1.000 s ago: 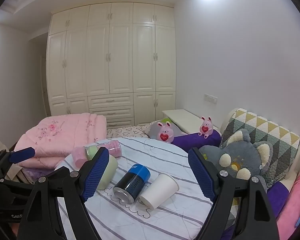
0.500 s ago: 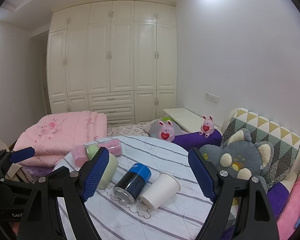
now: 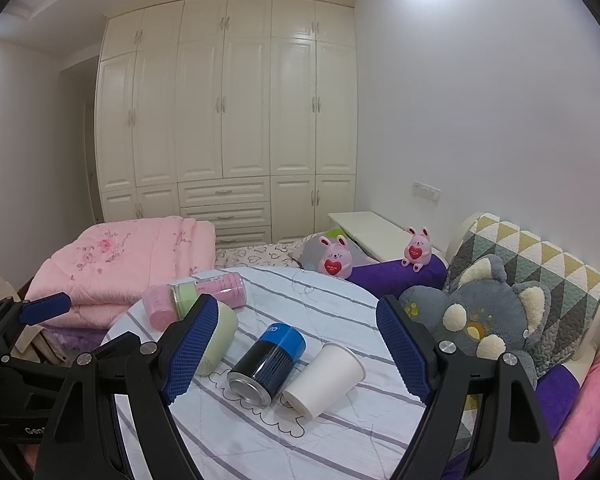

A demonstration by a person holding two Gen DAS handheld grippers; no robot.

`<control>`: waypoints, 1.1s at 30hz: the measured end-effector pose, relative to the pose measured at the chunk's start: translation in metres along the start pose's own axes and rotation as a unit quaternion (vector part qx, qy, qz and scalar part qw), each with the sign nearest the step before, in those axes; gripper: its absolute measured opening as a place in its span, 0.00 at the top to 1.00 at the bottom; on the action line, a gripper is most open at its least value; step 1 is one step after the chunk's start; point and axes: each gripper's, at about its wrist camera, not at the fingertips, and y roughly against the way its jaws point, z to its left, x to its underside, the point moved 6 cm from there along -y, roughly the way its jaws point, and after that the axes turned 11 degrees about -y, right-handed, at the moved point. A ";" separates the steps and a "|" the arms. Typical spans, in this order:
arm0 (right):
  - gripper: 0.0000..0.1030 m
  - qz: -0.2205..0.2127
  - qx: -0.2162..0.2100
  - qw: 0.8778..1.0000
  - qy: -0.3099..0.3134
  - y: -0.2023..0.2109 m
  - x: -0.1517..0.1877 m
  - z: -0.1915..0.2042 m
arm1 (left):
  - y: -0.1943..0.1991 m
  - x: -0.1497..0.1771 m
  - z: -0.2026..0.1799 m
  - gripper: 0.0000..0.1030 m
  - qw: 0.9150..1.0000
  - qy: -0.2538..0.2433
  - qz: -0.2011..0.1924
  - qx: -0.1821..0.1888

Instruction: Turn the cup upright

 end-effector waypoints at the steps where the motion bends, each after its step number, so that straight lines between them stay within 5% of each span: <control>1: 0.20 0.000 -0.001 1.000 0.000 -0.001 0.000 0.000 | 0.000 0.000 0.000 0.00 1.000 0.000 0.000 -0.001; 33: 0.20 0.001 -0.001 1.000 0.009 -0.010 -0.001 0.004 | -0.009 -0.006 0.002 0.00 1.000 -0.004 -0.015 0.005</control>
